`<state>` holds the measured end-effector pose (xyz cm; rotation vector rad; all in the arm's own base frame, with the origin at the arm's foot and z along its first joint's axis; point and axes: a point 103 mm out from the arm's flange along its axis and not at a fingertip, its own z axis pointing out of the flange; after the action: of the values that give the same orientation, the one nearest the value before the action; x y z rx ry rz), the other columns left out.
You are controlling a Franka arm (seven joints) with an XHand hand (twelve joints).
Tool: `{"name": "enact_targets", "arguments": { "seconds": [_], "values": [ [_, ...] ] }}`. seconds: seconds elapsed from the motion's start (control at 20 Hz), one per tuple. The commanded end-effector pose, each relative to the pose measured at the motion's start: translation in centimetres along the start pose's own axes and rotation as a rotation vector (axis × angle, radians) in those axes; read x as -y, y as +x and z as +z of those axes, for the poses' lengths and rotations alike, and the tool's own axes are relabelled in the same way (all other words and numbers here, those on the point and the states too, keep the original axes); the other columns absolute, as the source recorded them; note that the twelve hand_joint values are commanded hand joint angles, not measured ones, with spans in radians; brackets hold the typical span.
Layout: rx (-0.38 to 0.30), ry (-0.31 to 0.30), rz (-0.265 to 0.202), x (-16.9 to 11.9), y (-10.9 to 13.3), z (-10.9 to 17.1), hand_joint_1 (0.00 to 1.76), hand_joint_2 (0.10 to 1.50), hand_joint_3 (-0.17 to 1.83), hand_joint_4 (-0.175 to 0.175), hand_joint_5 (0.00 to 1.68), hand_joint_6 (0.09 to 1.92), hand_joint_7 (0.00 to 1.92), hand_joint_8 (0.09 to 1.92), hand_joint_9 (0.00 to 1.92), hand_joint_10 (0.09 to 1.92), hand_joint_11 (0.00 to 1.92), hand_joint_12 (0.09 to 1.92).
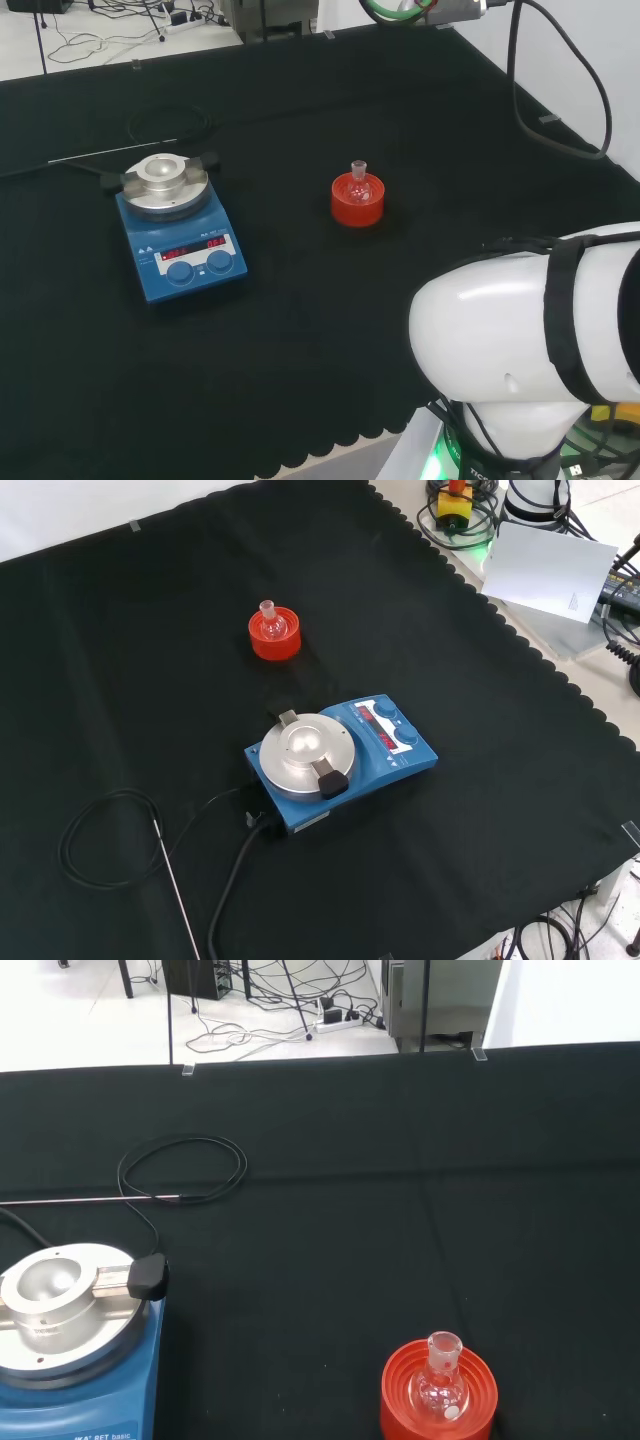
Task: Pick up the round-bottom flask.
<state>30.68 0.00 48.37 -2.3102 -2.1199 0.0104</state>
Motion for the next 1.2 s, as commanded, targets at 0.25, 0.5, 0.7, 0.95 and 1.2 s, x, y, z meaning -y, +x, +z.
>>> {"name": "enact_targets", "arguments": {
  "seconds": [0.25, 0.5, 0.7, 0.95, 1.2],
  "values": [
    [0.001, -0.006, 0.006, -0.3, -0.9, -0.1, 0.08, 1.28, 0.33, -0.011, 0.34, 0.09, 0.04, 0.57, 0.16, 0.68, 0.01, 1.39],
    [0.004, 0.008, 0.014, -0.9, -1.2, 0.8, 0.07, 1.3, 0.29, -0.01, 0.34, 0.09, 0.04, 0.56, 0.16, 0.67, 0.0, 1.39],
    [-0.002, 0.03, 0.031, -1.9, -2.0, 2.3, 0.07, 1.3, 0.28, -0.01, 0.35, 0.09, 0.04, 0.56, 0.16, 0.67, 0.0, 1.39],
    [-0.024, 0.033, 0.067, -3.9, -3.9, 5.0, 0.08, 1.3, 0.27, -0.01, 0.35, 0.09, 0.04, 0.56, 0.16, 0.67, 0.0, 1.39],
    [-0.036, 0.069, 0.12, -5.6, -6.9, 8.2, 0.12, 1.3, 0.26, -0.012, 0.37, 0.09, 0.07, 0.56, 0.18, 0.68, 0.0, 1.39]
  ]
}}
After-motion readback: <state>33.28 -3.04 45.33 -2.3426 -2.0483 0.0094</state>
